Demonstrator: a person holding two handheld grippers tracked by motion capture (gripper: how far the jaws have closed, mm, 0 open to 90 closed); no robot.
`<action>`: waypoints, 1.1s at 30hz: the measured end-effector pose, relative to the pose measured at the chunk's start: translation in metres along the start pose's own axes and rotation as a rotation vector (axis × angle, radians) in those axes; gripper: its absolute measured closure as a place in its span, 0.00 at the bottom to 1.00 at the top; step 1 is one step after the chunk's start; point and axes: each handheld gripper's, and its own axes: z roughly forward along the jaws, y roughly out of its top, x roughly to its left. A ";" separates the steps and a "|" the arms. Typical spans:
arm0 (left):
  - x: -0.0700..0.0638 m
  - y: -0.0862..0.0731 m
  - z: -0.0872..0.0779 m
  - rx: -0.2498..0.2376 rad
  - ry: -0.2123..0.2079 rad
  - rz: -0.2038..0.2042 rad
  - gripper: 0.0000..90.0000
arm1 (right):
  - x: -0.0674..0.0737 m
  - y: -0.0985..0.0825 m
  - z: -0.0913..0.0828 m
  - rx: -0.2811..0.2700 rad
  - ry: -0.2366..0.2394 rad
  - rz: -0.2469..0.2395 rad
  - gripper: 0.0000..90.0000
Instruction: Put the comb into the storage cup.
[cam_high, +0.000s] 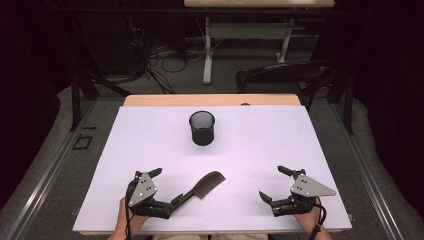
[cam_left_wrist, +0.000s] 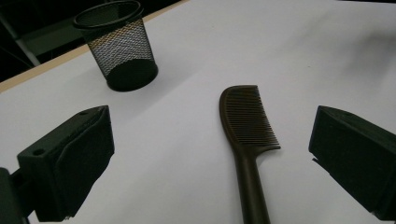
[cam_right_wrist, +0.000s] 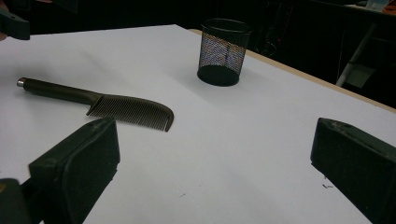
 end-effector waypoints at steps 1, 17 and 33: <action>-0.001 0.001 0.001 0.003 -0.002 0.005 0.00 | 0.000 0.000 0.000 0.000 0.000 0.000 0.01; -0.012 0.004 0.010 0.031 -0.070 0.042 0.31 | -0.001 0.000 0.000 0.002 -0.003 -0.007 0.02; -0.019 0.001 0.013 0.079 -0.188 0.051 0.91 | -0.001 -0.001 0.000 0.007 -0.001 -0.008 0.02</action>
